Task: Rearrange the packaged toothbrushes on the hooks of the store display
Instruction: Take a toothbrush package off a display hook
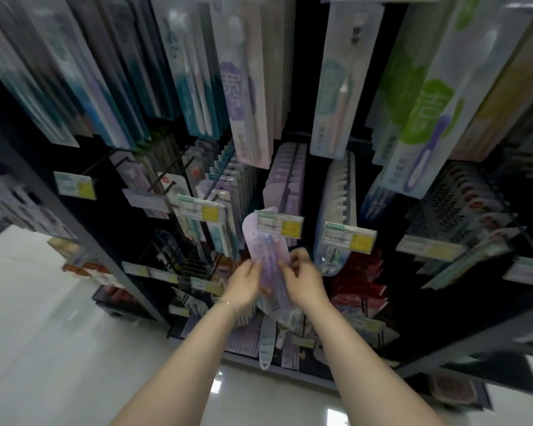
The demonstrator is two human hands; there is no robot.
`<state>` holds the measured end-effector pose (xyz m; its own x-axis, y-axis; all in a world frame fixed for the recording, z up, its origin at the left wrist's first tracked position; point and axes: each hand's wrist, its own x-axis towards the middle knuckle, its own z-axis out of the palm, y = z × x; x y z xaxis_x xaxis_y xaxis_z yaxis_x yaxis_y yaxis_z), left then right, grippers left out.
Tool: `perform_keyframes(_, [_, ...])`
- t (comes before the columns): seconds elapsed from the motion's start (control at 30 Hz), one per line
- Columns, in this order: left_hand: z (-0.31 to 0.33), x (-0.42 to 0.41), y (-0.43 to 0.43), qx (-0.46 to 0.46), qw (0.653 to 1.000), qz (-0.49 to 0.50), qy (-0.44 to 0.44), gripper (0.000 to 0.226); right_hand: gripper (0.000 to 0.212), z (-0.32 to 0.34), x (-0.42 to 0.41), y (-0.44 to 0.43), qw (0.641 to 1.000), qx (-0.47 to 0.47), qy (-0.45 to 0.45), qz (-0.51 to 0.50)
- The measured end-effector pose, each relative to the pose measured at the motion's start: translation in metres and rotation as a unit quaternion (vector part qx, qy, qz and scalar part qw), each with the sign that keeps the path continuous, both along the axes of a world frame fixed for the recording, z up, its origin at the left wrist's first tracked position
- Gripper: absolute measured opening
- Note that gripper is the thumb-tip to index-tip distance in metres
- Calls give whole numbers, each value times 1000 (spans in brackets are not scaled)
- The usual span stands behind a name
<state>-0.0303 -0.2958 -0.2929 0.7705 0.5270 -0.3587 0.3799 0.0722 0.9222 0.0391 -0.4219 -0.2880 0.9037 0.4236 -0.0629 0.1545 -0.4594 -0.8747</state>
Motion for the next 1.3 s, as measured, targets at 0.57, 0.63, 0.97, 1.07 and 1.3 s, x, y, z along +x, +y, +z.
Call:
perform_keyframes(0.57, [10, 46, 24, 171, 964, -200, 34, 34, 13, 1, 21, 19, 991, 39, -6, -127])
perform_keyframes(0.63, [9, 50, 25, 194, 953, -227, 59, 41, 14, 0, 22, 22, 991, 24, -16, -133])
perform_keyframes(0.97, [11, 53, 36, 243, 939, -233, 70, 38, 26, 4, 30, 15, 993, -25, -19, -113])
perform_keyframes(1.07, [8, 48, 38, 231, 946, -216, 66, 33, 26, 1, 27, 11, 994, -58, -27, -91])
perform_keyframes(1.3, [0, 20, 30, 292, 940, -165, 67, 53, 30, -1, 4, -4, 989, -104, -108, 7])
